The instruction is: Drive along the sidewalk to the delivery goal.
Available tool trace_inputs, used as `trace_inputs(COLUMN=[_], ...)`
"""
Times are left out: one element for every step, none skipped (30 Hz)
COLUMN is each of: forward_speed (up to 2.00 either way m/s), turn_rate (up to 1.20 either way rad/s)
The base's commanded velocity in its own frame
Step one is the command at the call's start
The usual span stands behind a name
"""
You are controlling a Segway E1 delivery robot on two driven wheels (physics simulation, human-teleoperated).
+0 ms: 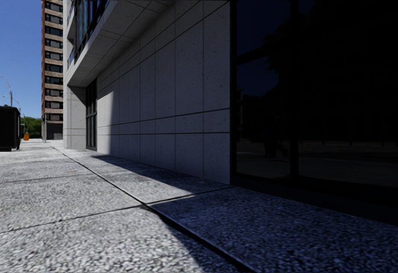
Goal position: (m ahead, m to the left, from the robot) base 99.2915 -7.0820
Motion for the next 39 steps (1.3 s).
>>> trace_inputs(forward_speed=[1.41, 1.41, 1.41, 1.41, 1.41, 1.41, 1.41, 1.41, 1.41, 1.41, 1.42, 1.42, 1.42, 1.42, 1.43, 1.43, 1.44, 1.44, 1.44, 1.44, 1.44, 1.44, 1.44, 1.44, 1.44, 1.44, 1.45, 1.45, 1.45, 1.45, 1.45, 1.45, 1.46, 1.46, 1.46, 1.46, 1.46, 1.46, 1.46], turn_rate=[0.53, 0.53, 0.53, 0.53, 0.53, 0.53, 0.53, 0.53, 0.53, 0.53, 0.53, 0.53, 0.53, 0.53, 0.53, 0.53, 0.53, 0.53, 0.53, 0.53, 0.53, 0.53, 0.53, 0.53, 0.53, 0.53, 0.53, 0.53, 0.53, 0.53, 0.47, 0.47, 0.00, 0.00, 0.00, 0.00, 0.00, 0.00, 0.00])
